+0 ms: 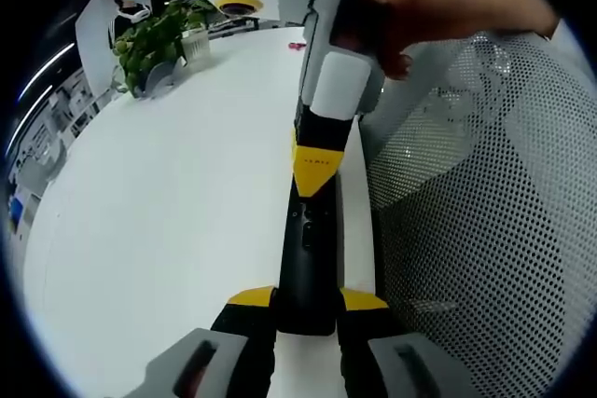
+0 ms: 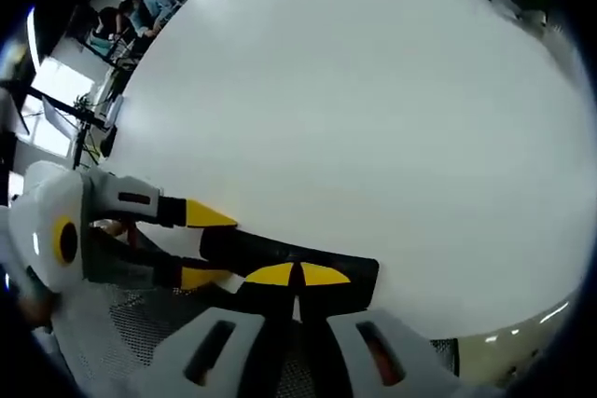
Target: Press the specified remote control buttons in sequence, fully releasing each button before pressing the next.
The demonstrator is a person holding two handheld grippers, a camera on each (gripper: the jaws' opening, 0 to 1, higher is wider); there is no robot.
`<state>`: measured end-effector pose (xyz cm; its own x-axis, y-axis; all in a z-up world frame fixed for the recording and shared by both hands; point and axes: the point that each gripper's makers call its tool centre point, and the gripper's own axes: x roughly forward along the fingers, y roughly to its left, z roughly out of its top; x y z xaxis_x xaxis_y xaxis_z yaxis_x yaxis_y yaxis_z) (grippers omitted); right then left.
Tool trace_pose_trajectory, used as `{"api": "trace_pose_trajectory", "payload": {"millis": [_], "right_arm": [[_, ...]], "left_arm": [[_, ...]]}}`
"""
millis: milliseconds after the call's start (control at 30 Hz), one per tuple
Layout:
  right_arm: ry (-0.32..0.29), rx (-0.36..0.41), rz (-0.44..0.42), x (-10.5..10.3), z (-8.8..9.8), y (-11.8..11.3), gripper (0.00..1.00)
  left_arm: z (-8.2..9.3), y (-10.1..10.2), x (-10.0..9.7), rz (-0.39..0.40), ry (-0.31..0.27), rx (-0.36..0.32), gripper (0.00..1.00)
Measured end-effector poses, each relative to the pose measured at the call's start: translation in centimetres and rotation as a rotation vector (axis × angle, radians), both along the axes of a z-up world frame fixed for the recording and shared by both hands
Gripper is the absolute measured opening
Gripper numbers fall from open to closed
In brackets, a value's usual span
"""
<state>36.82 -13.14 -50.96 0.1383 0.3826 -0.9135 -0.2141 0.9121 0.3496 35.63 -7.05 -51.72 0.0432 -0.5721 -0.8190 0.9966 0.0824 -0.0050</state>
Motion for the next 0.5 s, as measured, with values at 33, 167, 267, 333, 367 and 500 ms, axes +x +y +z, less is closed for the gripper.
{"api": "trace_pose_trajectory", "payload": {"millis": [33, 167, 267, 333, 367, 500], "right_arm": [[0.001, 0.0, 0.001, -0.02, -0.01, 0.01, 0.0], [0.037, 0.005, 0.012, -0.76, -0.2, 0.33, 0.0], [0.038, 0.0, 0.018, -0.77, -0.23, 0.27, 0.0], [0.04, 0.004, 0.011, -0.73, -0.27, 0.24, 0.0], [0.045, 0.006, 0.007, -0.81, -0.27, 0.21, 0.0], [0.047, 0.005, 0.01, -0.85, -0.36, 0.22, 0.0]], "left_arm": [[0.0, 0.0, -0.01, 0.001, 0.0, 0.0, 0.25], [0.02, 0.01, -0.04, 0.002, -0.001, 0.001, 0.25], [0.03, 0.01, -0.02, 0.001, -0.003, 0.004, 0.25], [0.04, 0.01, -0.03, -0.001, -0.003, 0.003, 0.25], [0.04, 0.01, -0.03, -0.002, -0.003, 0.004, 0.25], [0.05, -0.01, -0.05, -0.004, -0.003, 0.003, 0.25]]}}
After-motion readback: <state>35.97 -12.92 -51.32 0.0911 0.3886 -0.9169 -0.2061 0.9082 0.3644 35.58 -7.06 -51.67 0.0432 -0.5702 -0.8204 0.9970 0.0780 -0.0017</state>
